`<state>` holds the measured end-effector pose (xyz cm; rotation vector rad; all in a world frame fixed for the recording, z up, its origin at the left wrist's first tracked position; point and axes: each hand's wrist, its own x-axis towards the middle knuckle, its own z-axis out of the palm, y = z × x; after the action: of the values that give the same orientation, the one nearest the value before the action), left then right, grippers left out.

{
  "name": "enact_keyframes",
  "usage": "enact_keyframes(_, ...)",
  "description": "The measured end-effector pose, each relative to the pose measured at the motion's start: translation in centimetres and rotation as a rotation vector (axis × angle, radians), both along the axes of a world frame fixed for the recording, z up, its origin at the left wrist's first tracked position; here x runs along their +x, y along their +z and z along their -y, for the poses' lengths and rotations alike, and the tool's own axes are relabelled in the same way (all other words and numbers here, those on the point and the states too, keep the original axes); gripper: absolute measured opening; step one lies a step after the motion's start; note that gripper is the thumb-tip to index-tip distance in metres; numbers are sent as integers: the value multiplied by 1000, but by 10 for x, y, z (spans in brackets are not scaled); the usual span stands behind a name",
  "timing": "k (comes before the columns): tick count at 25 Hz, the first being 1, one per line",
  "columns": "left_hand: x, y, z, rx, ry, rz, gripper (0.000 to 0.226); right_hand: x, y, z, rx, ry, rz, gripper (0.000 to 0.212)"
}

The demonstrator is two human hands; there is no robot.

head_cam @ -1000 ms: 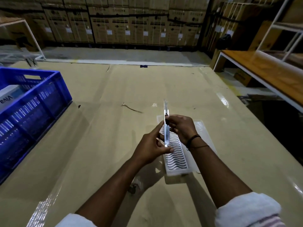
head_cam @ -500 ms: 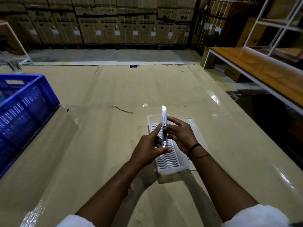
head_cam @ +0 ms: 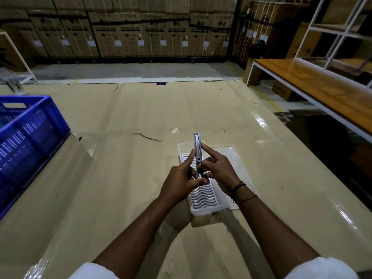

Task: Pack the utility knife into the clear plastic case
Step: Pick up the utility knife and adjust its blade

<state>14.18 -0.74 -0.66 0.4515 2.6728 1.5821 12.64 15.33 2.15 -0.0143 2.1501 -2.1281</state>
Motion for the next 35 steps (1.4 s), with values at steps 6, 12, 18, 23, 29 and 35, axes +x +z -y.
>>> enact_keyframes(6,0,2,-2,8,6,17,111,-1,1,-4,7,15,-5,70)
enact_keyframes(12,-1,-5,-4,53,27,41,111,1,-1,-9,18,47,-20,67)
enact_keyframes(18,-7,7,-6,329,21,196,36,-2,-5,-12,96,-21,-104,60)
enact_keyframes(23,-17,5,-11,440,128,284,24,1,-5,-14,147,-11,-130,62)
enact_keyframes(29,-20,-7,-10,421,140,332,19,6,-10,-15,206,56,-107,64)
enact_keyframes(35,-19,-15,-12,347,181,237,18,10,-16,-13,147,49,-17,46)
